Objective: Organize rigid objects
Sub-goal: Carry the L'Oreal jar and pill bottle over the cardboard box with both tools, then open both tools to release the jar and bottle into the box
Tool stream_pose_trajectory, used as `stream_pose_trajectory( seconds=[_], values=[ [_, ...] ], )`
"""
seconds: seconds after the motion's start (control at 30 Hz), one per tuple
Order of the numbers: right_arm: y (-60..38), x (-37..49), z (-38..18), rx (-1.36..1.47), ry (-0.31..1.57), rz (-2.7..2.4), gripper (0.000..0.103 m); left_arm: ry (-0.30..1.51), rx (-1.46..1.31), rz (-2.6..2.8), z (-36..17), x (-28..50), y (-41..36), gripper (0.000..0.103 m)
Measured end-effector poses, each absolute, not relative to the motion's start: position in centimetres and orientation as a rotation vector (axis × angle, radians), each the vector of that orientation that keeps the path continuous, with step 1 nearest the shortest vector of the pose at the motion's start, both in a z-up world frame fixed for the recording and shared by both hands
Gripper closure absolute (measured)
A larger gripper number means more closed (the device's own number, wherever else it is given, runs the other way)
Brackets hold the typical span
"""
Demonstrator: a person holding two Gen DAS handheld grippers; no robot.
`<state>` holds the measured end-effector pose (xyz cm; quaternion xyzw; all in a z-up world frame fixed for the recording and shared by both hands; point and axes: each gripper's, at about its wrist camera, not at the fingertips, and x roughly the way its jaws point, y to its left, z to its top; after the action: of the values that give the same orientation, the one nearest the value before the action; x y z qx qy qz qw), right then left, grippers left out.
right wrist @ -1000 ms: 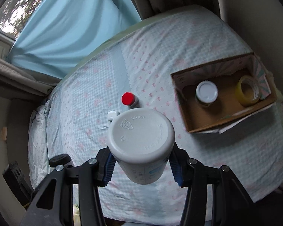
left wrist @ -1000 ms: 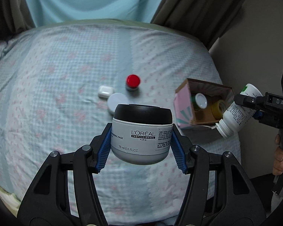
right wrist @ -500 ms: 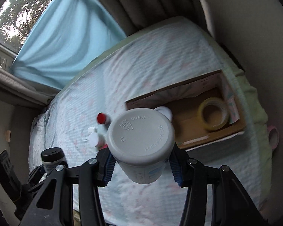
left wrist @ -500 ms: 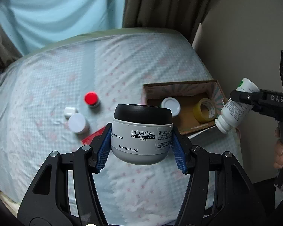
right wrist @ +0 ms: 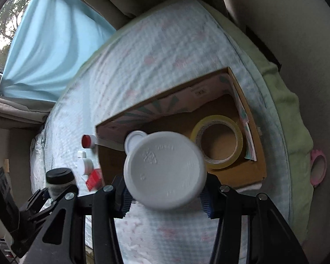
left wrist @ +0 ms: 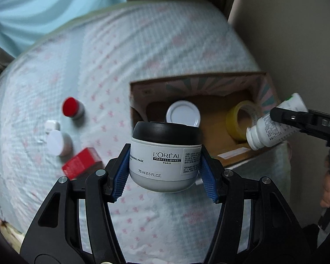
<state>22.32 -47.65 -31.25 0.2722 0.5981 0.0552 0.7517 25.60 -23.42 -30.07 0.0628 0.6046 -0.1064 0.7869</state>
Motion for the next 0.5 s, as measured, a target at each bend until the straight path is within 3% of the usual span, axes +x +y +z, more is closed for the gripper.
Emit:
stream_pose_trajectory(
  seconds=[0.5],
  values=[
    [-43.5, 24.9, -37.3, 0.516, 1.442, 0.305, 0.057, 1.445, 0.226, -0.197, -39.7, 26.8, -25.6, 0.048]
  ],
)
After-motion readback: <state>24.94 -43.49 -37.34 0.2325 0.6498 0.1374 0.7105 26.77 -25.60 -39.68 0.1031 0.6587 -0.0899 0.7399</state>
